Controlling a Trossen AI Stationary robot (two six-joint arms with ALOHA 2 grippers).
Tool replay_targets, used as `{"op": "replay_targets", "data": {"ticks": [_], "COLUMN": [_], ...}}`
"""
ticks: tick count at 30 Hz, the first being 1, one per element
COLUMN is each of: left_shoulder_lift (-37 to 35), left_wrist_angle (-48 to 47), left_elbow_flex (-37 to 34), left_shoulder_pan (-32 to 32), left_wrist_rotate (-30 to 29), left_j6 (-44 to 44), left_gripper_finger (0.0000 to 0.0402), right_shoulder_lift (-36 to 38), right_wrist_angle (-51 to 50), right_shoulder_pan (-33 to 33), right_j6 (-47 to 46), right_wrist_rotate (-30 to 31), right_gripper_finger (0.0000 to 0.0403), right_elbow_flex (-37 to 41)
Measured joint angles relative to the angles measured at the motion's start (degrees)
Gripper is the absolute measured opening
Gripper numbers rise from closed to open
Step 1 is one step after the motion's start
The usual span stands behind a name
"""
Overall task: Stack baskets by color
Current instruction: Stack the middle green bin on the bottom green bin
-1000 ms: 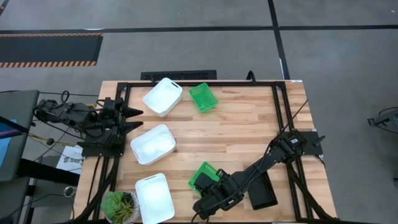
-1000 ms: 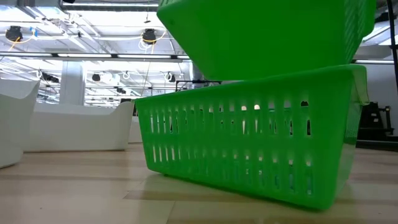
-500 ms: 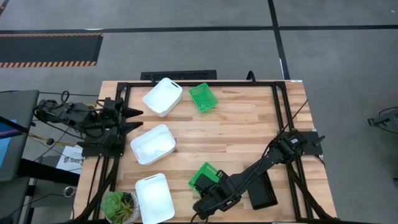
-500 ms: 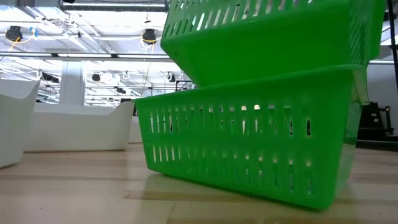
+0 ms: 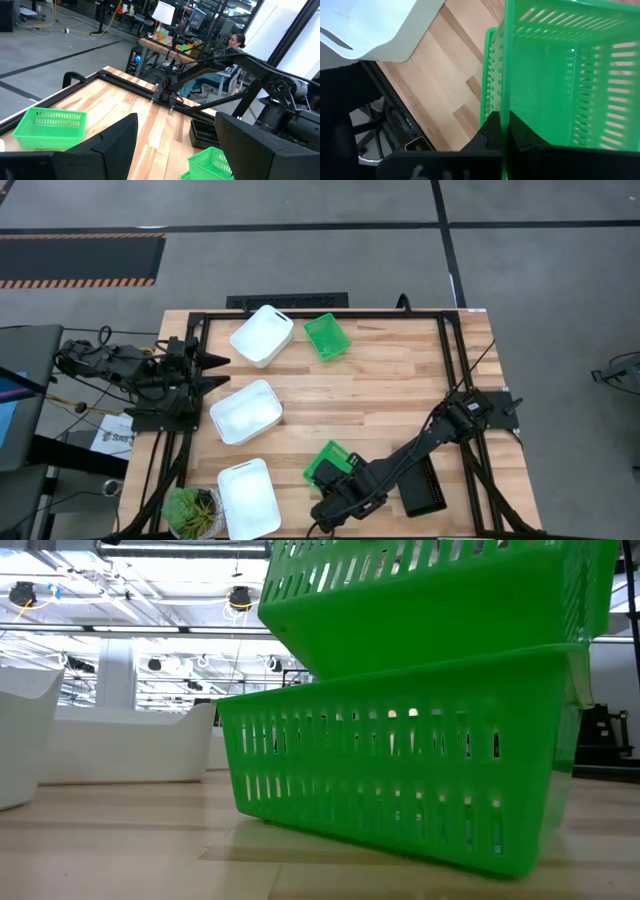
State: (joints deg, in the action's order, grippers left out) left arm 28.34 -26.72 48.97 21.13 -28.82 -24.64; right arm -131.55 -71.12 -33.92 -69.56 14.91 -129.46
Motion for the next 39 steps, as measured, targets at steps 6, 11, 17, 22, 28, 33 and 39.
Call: {"op": "replay_targets", "data": {"ticks": [6,11,17,22,28,33,39], "left_shoulder_lift": [0.0,0.02,0.02,0.02,0.0,0.0,0.0], "left_wrist_angle": [-1.03,-1.95,-2.06,-2.1,-2.18,-2.36,-2.36], "left_elbow_flex": [0.0,0.0,0.0,0.0,0.0,0.0,0.0], "left_shoulder_pan": [0.02,0.02,0.02,0.0,0.02,0.0,0.02], "left_wrist_rotate": [-0.02,-0.02,-0.04,-0.04,-0.04,-0.04,-0.04], "left_j6": [0.0,0.0,-0.02,-0.02,-0.04,-0.04,-0.04], "left_gripper_finger": [0.0254,0.0254,0.0254,0.0254,0.0254,0.0254,0.0254], "right_shoulder_lift": [0.02,0.02,0.01,0.01,-0.27,-1.61,-2.41], "right_wrist_angle": [1.91,2.74,2.63,2.8,2.9,4.04,4.76], "right_shoulder_pan": [0.25,0.27,0.27,0.27,0.31,0.91,1.3], "right_j6": [-0.22,-0.48,-0.46,-0.48,-0.46,0.59,1.19], "right_wrist_rotate": [-0.12,-1.27,-1.37,-1.37,-1.37,-2.73,-4.33], "right_gripper_finger": [0.0004,0.0006,0.001,0.0027,0.003,0.0024,0.0024], "right_elbow_flex": [2.67,3.27,3.27,3.27,3.23,3.18,3.21]}}
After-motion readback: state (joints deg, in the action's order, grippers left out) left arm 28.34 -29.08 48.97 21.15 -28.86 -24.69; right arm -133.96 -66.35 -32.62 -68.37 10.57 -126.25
